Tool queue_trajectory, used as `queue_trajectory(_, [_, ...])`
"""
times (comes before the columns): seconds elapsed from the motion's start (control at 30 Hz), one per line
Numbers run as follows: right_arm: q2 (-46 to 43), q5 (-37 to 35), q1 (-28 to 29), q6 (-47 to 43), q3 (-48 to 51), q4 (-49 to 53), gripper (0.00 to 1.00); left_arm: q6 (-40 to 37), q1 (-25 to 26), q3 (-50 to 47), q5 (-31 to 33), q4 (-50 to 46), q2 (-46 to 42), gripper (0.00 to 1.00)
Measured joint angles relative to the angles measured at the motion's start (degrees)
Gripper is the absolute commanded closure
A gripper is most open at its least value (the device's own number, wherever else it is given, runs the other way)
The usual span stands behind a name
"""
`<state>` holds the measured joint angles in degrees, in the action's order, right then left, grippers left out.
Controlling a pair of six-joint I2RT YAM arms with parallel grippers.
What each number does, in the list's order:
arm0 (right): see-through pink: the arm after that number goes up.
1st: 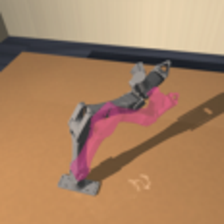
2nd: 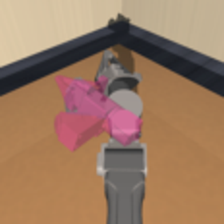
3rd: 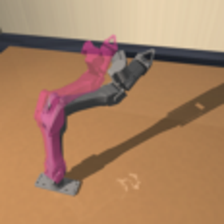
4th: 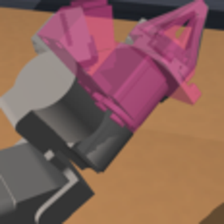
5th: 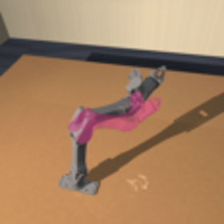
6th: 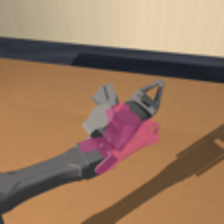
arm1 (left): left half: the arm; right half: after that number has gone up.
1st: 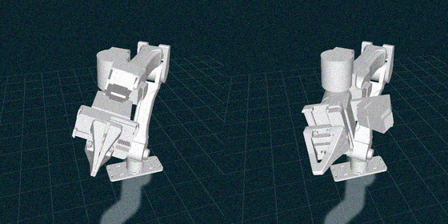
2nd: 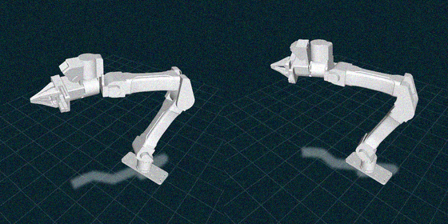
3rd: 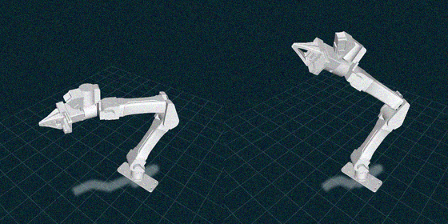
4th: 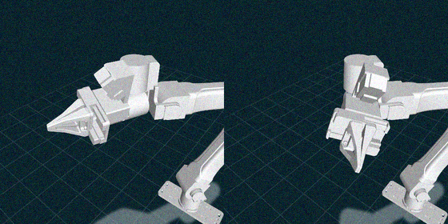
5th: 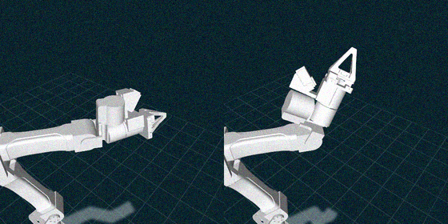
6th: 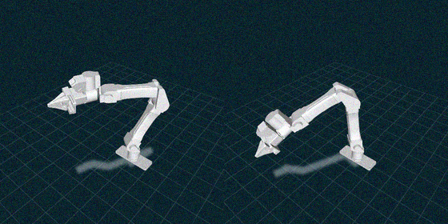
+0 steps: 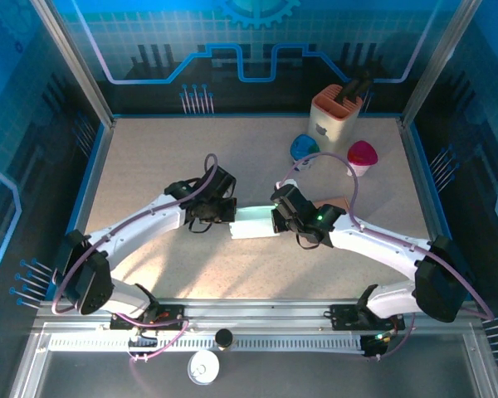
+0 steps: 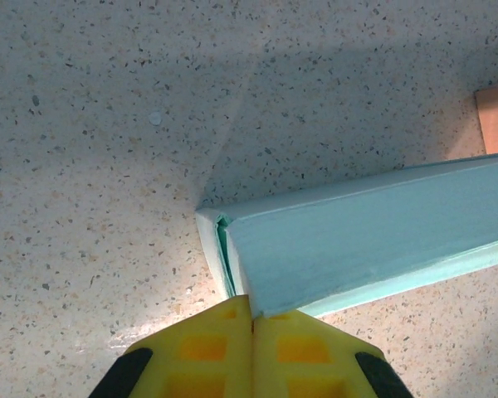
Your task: Fold the paper box
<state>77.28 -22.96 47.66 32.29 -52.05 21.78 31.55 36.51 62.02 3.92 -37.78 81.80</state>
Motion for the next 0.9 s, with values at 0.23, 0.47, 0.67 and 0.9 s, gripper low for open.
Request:
queue_trajectory(0.23, [0.00, 0.00, 0.00, -0.17, 0.63, -0.92, 1.00, -0.15, 0.20, -2.73, 0.59, 3.32, -1.73, 1.00])
queue_trajectory(0.47, [0.00, 0.02, -0.07, 0.55, 1.84, -1.95, 0.93, -0.13, 1.51, -5.16, 2.86, 6.43, -3.08, 1.00])
queue_trajectory(0.67, [-0.90, 2.67, -0.09, 3.21, 2.62, -2.32, 0.62, -0.02, 3.15, -7.10, 5.42, 8.52, -3.98, 1.00])
queue_trajectory(0.9, [-9.33, 11.72, -3.41, 12.13, 9.53, -5.01, 0.41, 0.74, 5.95, -9.40, 8.61, 10.64, -5.60, 1.00])
